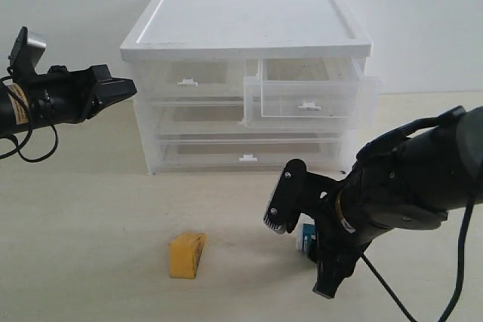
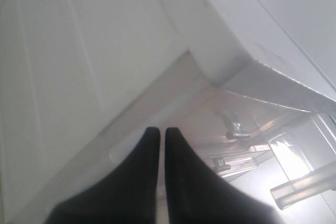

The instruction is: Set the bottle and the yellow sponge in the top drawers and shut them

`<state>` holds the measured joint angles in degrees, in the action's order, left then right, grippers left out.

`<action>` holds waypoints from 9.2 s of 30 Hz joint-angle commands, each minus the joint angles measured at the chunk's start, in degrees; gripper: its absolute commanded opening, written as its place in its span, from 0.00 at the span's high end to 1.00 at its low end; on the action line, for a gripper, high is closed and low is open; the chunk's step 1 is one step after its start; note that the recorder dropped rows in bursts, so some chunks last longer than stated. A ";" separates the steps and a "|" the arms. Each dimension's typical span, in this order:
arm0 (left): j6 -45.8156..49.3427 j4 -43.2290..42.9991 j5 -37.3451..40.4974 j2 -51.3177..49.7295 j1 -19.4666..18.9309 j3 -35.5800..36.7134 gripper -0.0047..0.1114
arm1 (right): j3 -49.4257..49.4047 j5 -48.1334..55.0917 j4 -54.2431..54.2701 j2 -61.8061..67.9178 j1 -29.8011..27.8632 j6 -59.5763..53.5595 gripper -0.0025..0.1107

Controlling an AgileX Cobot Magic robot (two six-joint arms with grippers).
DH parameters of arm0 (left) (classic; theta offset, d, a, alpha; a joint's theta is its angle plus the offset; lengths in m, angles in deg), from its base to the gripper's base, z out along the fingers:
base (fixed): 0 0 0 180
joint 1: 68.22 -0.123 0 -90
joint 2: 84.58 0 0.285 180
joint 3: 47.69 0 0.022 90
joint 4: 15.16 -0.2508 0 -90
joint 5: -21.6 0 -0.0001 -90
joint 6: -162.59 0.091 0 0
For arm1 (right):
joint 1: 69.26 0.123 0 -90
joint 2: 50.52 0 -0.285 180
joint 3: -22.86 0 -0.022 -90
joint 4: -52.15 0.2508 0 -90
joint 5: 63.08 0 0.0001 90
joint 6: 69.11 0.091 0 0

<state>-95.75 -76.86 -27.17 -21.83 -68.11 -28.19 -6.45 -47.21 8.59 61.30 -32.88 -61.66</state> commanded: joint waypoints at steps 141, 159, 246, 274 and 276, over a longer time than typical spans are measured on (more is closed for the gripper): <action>1.16 0.22 -1.31 0.00 0.55 -0.34 0.93 | 0.17 -29.21 14.14 -14.05 -11.52 23.54 0.98; 1.16 0.55 -2.60 0.00 0.55 -0.34 0.93 | 12.96 -34.36 17.43 -1.46 -16.47 21.36 0.98; -14.66 3.24 -8.58 -9.04 8.33 -9.31 0.53 | 11.60 -71.38 -30.08 2.44 -39.87 73.22 0.98; -6.01 6.72 -1.12 -9.04 10.44 -9.26 0.93 | 11.60 -70.81 -30.09 2.44 -39.87 72.17 0.98; -6.01 6.72 -1.35 -9.04 10.44 -8.13 0.93 | 11.60 -70.81 -30.09 2.44 -39.87 72.17 0.98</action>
<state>-102.76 -73.94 -30.45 -30.99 -57.34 -37.44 4.93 -118.15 -21.66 63.78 -72.58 11.08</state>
